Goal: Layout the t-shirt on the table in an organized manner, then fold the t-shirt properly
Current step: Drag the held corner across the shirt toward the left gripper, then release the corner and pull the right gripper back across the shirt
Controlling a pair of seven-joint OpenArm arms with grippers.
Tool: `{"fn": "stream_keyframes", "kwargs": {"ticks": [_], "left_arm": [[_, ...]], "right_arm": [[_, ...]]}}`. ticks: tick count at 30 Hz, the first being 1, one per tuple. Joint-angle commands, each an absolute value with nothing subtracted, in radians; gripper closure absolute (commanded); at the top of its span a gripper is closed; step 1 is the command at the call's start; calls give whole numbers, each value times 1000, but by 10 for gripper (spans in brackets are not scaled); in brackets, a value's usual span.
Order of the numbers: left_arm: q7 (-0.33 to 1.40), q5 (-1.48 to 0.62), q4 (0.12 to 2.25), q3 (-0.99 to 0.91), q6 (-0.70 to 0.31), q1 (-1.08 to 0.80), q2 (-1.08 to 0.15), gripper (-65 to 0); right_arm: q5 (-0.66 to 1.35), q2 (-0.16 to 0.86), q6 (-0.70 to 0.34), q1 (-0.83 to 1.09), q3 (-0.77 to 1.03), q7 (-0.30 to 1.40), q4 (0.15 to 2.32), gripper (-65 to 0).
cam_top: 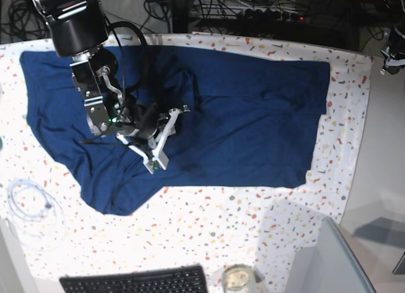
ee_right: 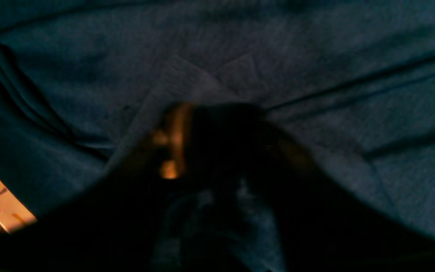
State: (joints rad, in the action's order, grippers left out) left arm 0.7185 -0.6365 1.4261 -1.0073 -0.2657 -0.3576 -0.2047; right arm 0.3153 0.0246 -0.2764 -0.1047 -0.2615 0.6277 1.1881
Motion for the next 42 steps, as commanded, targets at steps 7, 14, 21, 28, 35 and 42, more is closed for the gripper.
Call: {"fn": "stream_keyframes", "kwargs": {"ticks": [7, 14, 21, 28, 35, 42], "left_arm": [[700, -651, 1438, -1017, -272, -364, -228, 0], [700, -651, 1446, -1018, -272, -369, -231, 0], [700, -650, 1449, -1018, -272, -390, -232, 0], [700, -650, 1449, -1018, -272, -415, -243, 0], [700, -650, 1449, -1018, -272, -414, -243, 0], [700, -650, 1448, -1013, -272, -407, -243, 0]], "right_arm": [[329, -2, -282, -85, -280, 615, 1283, -6], [329, -61, -282, -65, -509, 710, 1461, -2], [329, -122, -282, -133, -739, 713, 1463, -3], [331, -140, -280, -193, -766, 711, 1434, -5], [331, -142, -280, -222, -768, 645, 1394, -9], [331, -142, -280, -239, -909, 636, 1340, -11]]}}
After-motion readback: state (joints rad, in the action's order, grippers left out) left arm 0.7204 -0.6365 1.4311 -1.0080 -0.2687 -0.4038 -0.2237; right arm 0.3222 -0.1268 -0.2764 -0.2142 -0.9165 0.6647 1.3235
